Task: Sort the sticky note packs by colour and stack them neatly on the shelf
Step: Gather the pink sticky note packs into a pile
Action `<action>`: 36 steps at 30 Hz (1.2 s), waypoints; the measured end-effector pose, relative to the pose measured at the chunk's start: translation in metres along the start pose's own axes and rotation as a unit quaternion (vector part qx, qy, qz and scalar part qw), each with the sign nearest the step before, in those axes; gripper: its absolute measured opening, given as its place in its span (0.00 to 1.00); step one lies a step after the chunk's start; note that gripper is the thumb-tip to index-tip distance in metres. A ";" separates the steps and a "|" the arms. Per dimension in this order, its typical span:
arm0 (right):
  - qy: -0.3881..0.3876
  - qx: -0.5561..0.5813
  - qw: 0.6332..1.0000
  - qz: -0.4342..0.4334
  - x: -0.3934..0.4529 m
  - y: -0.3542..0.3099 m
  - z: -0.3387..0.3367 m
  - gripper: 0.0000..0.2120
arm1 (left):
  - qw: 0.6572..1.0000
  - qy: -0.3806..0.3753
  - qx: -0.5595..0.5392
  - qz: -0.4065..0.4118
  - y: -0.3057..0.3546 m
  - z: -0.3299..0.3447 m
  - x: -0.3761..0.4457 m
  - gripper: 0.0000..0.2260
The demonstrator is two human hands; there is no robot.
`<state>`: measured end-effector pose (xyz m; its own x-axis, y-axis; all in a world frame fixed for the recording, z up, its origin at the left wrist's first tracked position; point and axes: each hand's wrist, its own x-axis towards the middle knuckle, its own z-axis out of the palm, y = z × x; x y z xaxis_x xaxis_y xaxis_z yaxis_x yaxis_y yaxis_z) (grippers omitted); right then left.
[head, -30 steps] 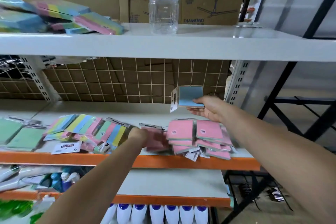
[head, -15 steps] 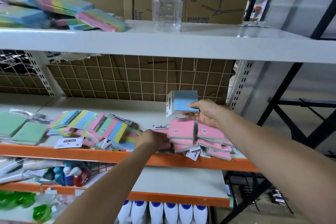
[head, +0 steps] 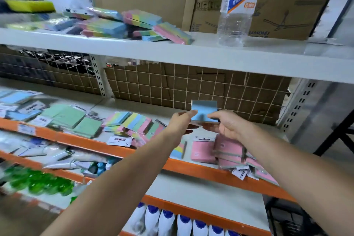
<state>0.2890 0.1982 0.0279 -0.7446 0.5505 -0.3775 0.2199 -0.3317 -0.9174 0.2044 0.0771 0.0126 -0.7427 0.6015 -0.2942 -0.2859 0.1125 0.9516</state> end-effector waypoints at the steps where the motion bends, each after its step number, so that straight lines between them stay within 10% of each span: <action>1: 0.001 -0.001 1.000 -0.003 0.000 0.000 0.011 0.12 | 1.000 0.004 -0.008 0.003 0.003 -0.007 -0.003 0.12; 36: -0.072 -0.106 0.991 -0.037 0.073 0.059 0.484 0.06 | 0.986 0.164 -0.003 0.003 0.053 -0.475 -0.003 0.09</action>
<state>-0.0569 -0.1518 0.0071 -0.8426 0.4467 -0.3007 0.2775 -0.1184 -0.9534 -0.0966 -0.2946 0.0223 -0.9001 0.3133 -0.3026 -0.2838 0.1051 0.9531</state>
